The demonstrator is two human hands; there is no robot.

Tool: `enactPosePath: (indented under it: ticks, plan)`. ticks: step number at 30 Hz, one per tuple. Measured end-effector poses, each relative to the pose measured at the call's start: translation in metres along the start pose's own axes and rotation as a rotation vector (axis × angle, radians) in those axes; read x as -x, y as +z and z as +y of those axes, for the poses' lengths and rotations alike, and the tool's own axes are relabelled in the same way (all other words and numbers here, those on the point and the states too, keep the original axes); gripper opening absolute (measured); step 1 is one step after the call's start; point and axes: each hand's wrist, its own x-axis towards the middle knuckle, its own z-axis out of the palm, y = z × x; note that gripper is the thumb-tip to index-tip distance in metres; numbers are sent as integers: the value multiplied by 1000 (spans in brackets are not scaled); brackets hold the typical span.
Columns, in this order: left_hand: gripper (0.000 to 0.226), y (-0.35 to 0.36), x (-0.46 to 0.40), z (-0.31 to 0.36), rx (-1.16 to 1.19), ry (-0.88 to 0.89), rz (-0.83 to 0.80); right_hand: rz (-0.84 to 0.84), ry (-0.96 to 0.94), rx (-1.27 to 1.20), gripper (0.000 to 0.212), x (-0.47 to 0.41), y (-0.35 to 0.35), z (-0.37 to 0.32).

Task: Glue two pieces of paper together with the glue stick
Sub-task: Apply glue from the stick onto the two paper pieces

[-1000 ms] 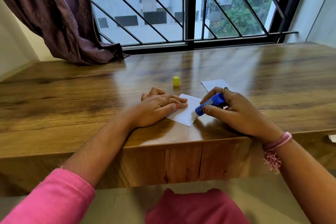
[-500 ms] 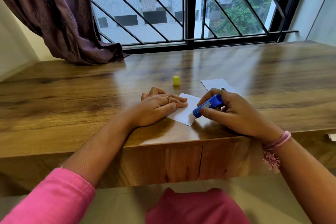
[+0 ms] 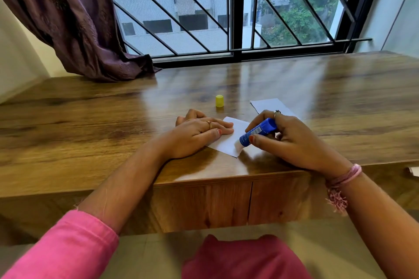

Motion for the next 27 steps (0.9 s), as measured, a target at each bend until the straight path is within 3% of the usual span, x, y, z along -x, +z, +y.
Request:
enactPosePath:
  ticks: [7,12,17,22,27]
  plan:
    - [33,0,-1,-1,-16,8,18,47,3,-4,9,-1,0,0]
    - [33,0,-1,-2,-24,0,9,-12,-35,8,11,1,0,0]
    - [33,2,0,-3,-42,-12,18,98,22,14,6,-3,0,3]
    - [33,1,-1,-2,-24,0,12,15,-29,36,13,0,3,-2]
    - [33,2,-1,-4,-62,-26,20,133,41,44,11,-4,0,4]
